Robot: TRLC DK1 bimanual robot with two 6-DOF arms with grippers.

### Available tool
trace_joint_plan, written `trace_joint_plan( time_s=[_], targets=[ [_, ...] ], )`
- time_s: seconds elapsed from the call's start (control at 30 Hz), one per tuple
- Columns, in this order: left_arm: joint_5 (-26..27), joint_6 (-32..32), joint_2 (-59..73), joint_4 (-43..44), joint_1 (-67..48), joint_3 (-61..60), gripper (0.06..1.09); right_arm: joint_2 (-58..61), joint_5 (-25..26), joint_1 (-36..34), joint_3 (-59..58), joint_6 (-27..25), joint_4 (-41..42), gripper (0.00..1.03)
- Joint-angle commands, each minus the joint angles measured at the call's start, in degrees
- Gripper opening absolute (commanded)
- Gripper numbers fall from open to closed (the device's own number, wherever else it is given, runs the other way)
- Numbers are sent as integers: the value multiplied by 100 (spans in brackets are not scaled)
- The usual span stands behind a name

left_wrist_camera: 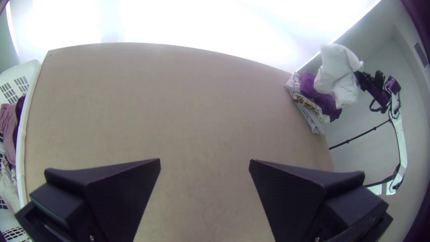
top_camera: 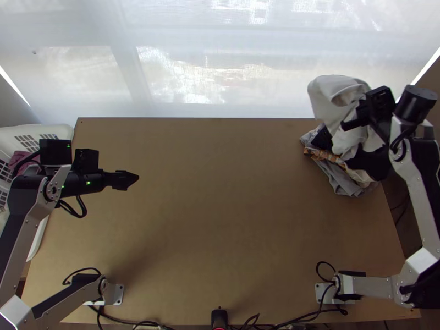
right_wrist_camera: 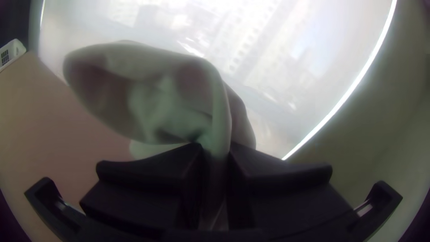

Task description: Fold the t-shirt

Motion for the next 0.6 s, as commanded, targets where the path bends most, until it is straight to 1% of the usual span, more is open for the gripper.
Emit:
trace_joint_plan(
  time_s=[0.0,0.1,0.2,0.37,0.43,0.57],
  targets=[
    [-4,22,-39,1,19,-106,103,626,-568,-1594,919,-217,49,3],
    [-4,31,-39,1,19,-115,103,1048,-779,-2077,1482,-305,49,3],
    [-4,31,-48,1,37,-150,103,1514,-911,-2420,2035,-463,49,3],
    [-4,39,-75,10,63,-264,103,2200,-982,-2605,2695,-700,-4,3],
    [-4,48,-75,19,98,-290,103,2288,-990,-2570,2580,-753,-30,3],
    [-4,57,-83,19,169,-317,103,2226,-982,-2244,1666,-823,14,3]
  ],
)
